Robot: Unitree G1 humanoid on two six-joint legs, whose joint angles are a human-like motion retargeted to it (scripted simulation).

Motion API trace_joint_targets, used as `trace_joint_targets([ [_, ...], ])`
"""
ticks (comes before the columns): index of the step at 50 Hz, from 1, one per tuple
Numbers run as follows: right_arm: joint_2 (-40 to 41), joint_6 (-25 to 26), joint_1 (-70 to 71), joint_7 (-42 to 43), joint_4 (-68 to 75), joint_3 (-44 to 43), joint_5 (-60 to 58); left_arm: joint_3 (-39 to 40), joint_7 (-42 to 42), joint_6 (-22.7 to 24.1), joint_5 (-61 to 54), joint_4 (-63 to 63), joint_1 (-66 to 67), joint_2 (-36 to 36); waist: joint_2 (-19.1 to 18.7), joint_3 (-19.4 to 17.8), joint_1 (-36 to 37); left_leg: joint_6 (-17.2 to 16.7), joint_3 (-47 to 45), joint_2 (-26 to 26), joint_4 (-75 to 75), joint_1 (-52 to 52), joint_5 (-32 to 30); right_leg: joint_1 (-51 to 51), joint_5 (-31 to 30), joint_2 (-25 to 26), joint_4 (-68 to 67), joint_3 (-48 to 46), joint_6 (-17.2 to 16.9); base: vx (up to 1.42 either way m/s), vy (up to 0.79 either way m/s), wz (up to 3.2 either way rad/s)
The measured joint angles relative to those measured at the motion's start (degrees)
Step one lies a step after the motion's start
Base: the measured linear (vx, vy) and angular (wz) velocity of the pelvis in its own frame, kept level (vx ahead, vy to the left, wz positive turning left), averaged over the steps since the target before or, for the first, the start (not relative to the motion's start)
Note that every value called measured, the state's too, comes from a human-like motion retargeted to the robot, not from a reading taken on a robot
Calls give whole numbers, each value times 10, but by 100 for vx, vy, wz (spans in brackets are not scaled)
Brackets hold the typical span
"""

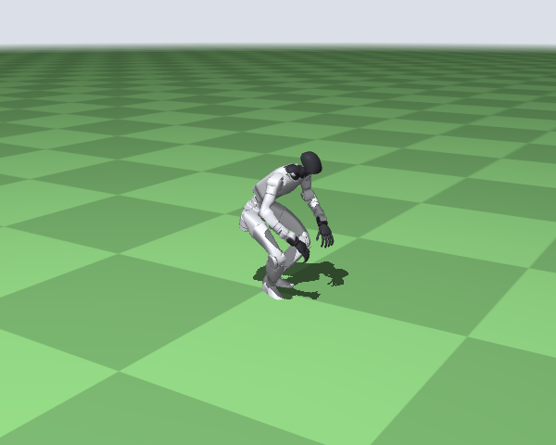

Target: Upper body actions

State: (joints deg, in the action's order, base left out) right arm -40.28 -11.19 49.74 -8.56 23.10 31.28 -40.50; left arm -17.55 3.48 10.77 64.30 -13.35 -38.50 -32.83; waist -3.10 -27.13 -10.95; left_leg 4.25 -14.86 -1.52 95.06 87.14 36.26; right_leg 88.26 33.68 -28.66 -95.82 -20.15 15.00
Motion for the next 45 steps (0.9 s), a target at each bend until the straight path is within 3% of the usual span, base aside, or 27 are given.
trace_joint_targets([
  [3, -48, 12, -17, -64, -83, -3, -21, 1, 49, -1, 31, 50, 10, -1, -16, -17, -14, 26, -23, -16, 70, 0, 34, -1, 30, -34, -75, 6, 0, 23, 20, 39],
  [8, -85, 41, -59, -155, -170, -32, -70, -11, 87, -9, -11, 77, 24, -1, -25, -23, -28, 48, -67, -29, 165, -1, 77, -5, 66, -77, -170, 23, 0, 24, 13, 30],
  [16, -64, 88, -86, -196, -170, -80, -111, -9, 167, -4, -31, 85, 18, 12, -3, -18, -39, 46, -110, -16, 261, -4, 79, -11, 106, -134, -276, 58, 0, 20, 1, 36],
  [21, -35, 89, -87, -176, -117, -101, -130, -3, 155, 10, -21, 60, 3, 12, 13, -13, -36, 36, -112, 3, 297, -2, 63, -26, 108, -155, -315, 56, 0, 12, -12, 33],
  [30, 46, 136, -128, -100, -39, -180, -199, 11, 160, 18, -39, -23, -23, 37, 33, 10, -13, 17, -90, 36, 320, 3, 33, -71, 112, -167, -357, 27, 0, 9, -10, 21],
  [38, 113, 215, -204, 24, -32, -241, -178, 9, 152, 19, -27, -55, -26, 45, 48, 34, 4, 51, -95, 51, 319, 6, 13, -108, 115, -168, -380, 12, 0, 7, -7, 20],
  [45, 151, 289, -239, 127, -11, -257, -188, 18, 153, -14, 5, -60, -20, 53, 54, 46, 22, 76, -100, 68, 322, 10, 2, -140, 115, -158, -395, -9, 0, 2, -6, 7],
])
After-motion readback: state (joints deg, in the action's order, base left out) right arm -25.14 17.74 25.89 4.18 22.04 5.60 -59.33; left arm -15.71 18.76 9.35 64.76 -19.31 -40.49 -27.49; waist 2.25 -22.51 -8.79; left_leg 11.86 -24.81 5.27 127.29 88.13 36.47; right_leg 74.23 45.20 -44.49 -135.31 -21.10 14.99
